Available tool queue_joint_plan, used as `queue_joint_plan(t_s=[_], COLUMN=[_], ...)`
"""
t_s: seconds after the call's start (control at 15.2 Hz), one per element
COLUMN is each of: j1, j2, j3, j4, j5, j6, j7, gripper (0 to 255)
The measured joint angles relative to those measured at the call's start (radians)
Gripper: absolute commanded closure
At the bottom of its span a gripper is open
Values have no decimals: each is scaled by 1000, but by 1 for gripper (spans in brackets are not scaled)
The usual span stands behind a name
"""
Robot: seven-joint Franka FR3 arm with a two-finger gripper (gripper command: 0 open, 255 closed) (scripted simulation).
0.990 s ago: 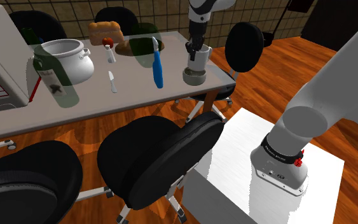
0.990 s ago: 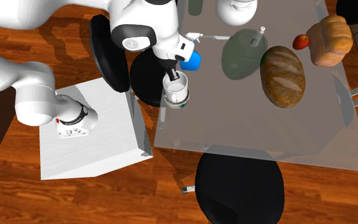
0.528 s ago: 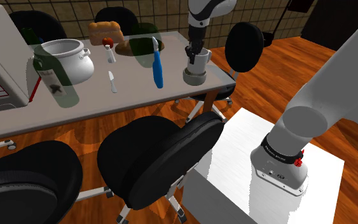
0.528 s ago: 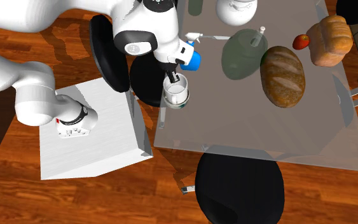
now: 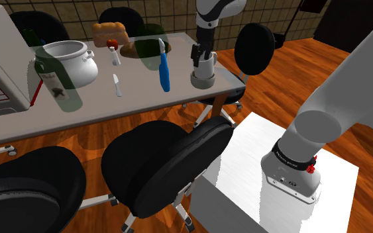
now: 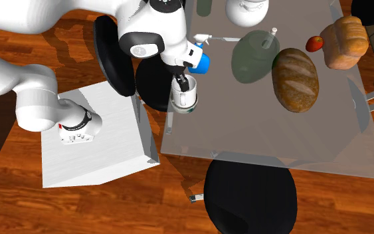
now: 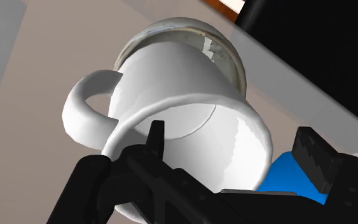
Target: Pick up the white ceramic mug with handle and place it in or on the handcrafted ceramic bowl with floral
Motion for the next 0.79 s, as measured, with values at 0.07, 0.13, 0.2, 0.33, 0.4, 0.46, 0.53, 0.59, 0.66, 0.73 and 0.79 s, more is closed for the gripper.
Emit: queue_joint_plan(t_s=[0.07,0.13,0.2,0.33,0.4,0.46,0.53,0.59,0.66,0.73,0.79], j1=[0,0,-1,1,1,0,0,0,0,0,0], j2=[0,-5,-16,-39,-46,-48,-48,-49,-49,-49,-49], j3=[0,0,0,3,3,2,2,2,2,2,2], j4=[0,10,24,62,68,74,77,78,79,79,79], j5=[0,0,-1,-2,-3,-3,-3,-3,-3,-3,-3], j6=[0,-15,-39,-100,-112,-121,-124,-126,-127,-128,-128], j7=[0,1,-1,5,5,3,3,3,3,2,2], gripper=[0,0,0,0,0,0,0,0,0,0,0])
